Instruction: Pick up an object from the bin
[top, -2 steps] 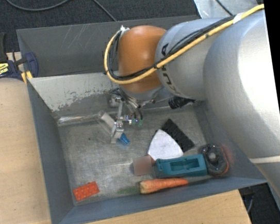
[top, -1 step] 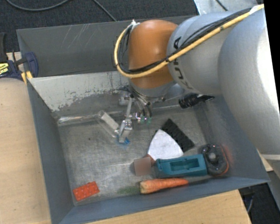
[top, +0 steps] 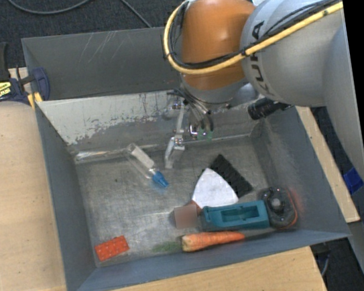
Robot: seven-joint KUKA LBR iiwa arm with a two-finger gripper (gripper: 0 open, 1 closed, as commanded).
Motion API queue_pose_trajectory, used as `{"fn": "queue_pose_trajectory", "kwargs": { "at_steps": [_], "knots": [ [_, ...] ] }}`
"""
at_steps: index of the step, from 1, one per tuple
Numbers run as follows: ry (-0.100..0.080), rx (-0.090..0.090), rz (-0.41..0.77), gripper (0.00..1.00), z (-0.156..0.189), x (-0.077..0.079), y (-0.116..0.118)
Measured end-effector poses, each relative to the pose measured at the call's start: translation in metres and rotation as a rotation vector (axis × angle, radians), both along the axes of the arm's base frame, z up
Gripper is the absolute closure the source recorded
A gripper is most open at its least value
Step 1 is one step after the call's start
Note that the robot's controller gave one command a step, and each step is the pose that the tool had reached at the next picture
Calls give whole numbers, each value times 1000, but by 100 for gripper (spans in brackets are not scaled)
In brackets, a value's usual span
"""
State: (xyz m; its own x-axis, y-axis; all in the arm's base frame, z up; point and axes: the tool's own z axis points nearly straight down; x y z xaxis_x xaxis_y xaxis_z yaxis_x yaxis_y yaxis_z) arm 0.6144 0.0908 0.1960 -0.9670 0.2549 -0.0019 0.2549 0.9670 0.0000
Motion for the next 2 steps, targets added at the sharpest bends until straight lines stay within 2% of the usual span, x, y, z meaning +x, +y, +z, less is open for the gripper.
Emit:
{"fn": "queue_pose_trajectory", "kwargs": {
  "at_steps": [1, 2],
  "knots": [
    [-12, 3, -47, 0, -17, -24, -41],
    [2, -6, -71, 0, -41, -15, -33]
  ]
}}
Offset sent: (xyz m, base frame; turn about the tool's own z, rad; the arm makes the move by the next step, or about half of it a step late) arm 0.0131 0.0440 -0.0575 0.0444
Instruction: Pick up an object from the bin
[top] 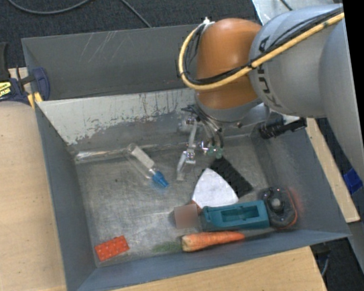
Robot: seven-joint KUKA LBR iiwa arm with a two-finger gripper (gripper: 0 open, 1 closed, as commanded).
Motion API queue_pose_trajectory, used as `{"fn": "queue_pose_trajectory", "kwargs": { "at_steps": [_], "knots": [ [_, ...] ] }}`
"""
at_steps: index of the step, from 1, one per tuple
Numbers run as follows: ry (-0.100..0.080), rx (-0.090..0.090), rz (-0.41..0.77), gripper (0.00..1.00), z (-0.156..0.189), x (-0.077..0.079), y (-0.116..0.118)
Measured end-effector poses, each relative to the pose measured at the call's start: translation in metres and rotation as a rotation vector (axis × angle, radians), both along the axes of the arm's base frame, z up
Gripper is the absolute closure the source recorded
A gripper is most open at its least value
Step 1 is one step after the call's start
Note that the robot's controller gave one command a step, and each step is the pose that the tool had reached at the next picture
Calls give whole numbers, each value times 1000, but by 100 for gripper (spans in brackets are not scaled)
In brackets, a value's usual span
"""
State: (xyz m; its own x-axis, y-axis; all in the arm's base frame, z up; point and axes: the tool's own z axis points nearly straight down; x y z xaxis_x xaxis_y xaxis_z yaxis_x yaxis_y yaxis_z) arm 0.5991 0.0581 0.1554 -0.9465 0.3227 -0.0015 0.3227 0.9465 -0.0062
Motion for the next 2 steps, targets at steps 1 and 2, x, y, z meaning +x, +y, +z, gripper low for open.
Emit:
{"fn": "queue_pose_trajectory", "kwargs": {
  "at_steps": [1, 2],
  "knots": [
    [-2, 6, -176, 100, -65, 4, 47],
    [-2, 6, -176, 100, -65, 4, 47]
  ]
}}
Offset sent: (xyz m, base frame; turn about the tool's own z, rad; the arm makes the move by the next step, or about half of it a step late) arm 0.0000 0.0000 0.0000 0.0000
